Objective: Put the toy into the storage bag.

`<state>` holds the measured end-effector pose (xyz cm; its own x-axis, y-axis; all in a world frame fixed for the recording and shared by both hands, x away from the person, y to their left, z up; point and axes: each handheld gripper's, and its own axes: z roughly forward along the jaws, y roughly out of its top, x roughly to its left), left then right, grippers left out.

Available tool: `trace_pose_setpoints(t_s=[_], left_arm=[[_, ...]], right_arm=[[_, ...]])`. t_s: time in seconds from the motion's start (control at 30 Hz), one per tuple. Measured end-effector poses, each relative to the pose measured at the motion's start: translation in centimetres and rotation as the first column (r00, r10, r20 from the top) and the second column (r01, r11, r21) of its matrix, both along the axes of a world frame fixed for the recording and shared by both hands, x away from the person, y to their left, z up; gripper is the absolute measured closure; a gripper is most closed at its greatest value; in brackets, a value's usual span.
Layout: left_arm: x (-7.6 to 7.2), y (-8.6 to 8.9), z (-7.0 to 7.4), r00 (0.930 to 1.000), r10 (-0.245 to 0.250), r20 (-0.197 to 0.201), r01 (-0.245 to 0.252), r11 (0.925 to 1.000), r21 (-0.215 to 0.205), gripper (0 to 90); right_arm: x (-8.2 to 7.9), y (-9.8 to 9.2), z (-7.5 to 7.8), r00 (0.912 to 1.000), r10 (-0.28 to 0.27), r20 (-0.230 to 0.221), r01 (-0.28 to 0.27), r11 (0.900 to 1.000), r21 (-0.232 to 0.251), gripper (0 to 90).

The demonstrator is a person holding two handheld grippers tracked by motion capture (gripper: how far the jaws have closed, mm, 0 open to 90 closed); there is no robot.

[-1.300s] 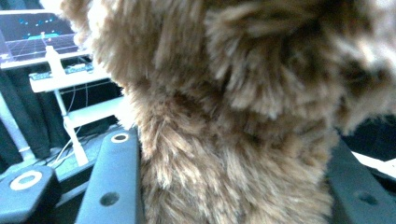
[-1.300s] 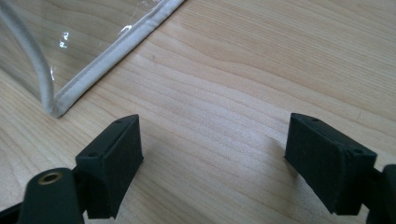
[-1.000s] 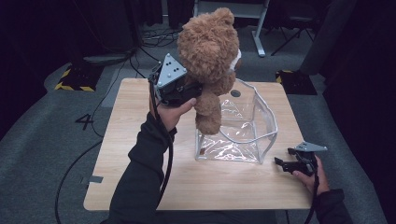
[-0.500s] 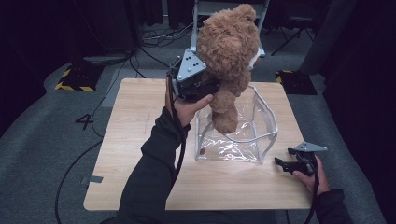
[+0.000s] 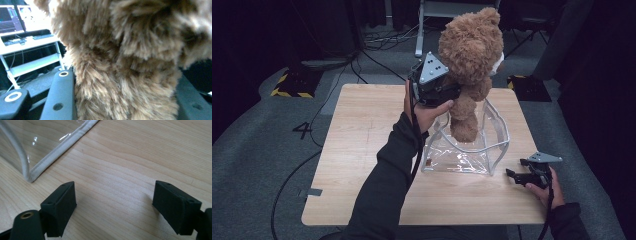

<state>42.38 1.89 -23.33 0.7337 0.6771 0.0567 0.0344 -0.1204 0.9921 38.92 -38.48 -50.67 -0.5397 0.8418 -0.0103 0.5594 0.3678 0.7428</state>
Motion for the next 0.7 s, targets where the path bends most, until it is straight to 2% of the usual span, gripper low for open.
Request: trace_pose_setpoints(t_s=[0.4, 0.7], left_arm=[[1.5, -2.4, -2.1, 0.9994, -0.011, -0.034, 0.013, 0.9992, 0.037, 51.2], [1.5, -2.3, -3.5, 0.9983, -0.027, -0.052, 0.029, 0.9990, 0.034, 51.0]], right_arm=[[0.0, 0.0, 0.0, 1.0000, 0.002, 0.000, -0.002, 1.000, -0.002, 18.8], [0.0, -0.1, 0.0, 1.0000, 0.003, 0.003, -0.003, 1.000, -0.003, 18.8]])
